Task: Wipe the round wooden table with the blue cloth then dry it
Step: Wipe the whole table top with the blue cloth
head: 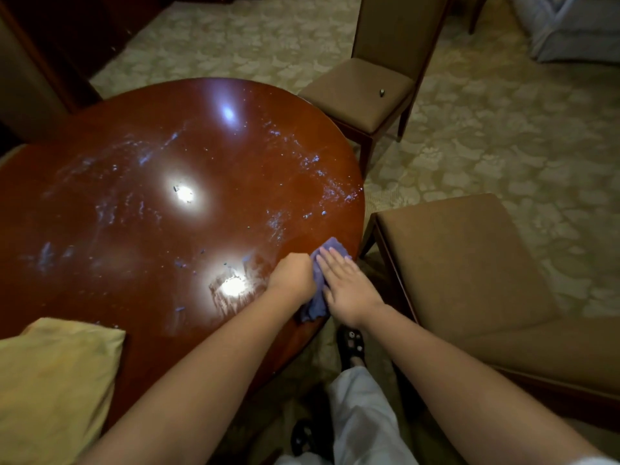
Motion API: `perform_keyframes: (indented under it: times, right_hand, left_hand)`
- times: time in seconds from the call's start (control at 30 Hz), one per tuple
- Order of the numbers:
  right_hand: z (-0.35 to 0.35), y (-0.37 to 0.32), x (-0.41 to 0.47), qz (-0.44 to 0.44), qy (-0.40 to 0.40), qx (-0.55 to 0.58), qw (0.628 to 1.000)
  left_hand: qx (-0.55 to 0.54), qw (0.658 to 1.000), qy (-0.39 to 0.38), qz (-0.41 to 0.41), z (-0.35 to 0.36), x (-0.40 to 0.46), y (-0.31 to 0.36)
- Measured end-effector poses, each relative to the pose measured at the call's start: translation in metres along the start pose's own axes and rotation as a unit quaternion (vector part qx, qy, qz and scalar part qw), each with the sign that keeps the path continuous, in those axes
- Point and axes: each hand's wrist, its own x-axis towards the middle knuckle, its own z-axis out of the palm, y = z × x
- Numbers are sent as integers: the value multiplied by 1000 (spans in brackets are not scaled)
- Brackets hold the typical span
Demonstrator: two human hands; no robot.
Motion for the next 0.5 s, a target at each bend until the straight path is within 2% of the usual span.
perform_keyframes:
  times: [0.13,0.37,0.5]
  right_hand:
    - [15,-17,-19,32,25,47,998]
    - [-17,19,21,11,2,-11,1000]
    - [-3,5,-4,25,18,-4,1000]
  left_hand:
    - [13,1000,-15,0,5,-11,0]
    - [5,999,33,-7,4,10,-1]
    - [24,999,25,4,10,11,2]
